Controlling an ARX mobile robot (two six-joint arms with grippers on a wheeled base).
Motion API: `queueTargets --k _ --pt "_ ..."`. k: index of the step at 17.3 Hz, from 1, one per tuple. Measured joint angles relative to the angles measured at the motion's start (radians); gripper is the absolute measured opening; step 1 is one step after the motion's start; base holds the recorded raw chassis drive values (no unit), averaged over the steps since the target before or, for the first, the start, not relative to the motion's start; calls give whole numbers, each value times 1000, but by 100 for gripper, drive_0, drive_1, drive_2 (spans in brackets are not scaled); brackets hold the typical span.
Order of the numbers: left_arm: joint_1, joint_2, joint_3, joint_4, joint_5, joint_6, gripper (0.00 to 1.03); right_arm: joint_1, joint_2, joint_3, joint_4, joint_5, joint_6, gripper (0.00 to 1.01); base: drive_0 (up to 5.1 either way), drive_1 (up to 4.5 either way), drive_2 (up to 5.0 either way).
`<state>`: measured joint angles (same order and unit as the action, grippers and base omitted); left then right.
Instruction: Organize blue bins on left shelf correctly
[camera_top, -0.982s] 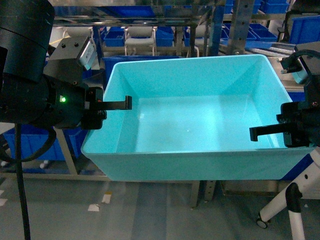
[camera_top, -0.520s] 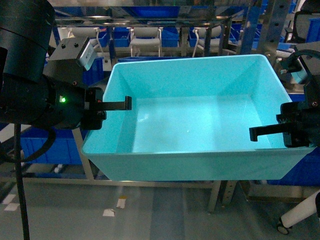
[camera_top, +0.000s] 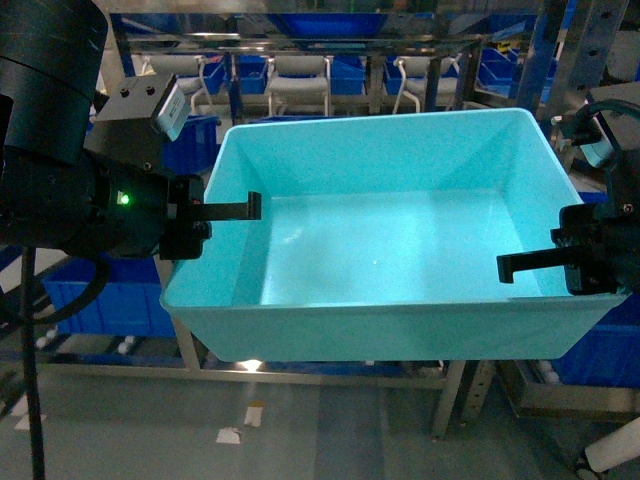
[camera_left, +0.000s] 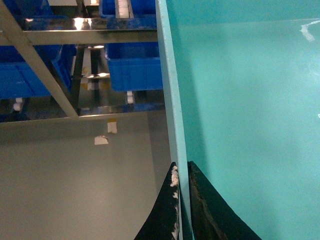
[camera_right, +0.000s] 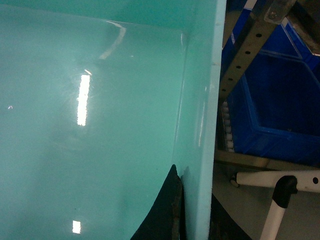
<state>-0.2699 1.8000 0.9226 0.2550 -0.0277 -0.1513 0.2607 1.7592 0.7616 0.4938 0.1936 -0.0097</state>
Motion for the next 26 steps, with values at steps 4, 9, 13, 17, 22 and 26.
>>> queueTargets --k 4,9,13,17,22,26 --pt "-5 0 0 4 -2 0 2 -2 0 0 0 1 0 2 -166 401 -247" --pt "-5 0 0 3 -1 0 2 -6 0 0 0 0 0 2 -366 482 -89" --pt "-5 0 0 2 -2 0 2 -5 0 0 0 -1 -2 2 -376 468 -121" --pt "2 0 0 -3 -5 0 2 1 0 0 0 -2 -2 2 6 185 -173" --pt "-2 0 0 2 -2 0 2 -1 0 0 0 0 -2 2 -5 216 -226" --pt "-2 0 0 2 -2 0 2 -1 0 0 0 0 -2 2 -3 108 -114"
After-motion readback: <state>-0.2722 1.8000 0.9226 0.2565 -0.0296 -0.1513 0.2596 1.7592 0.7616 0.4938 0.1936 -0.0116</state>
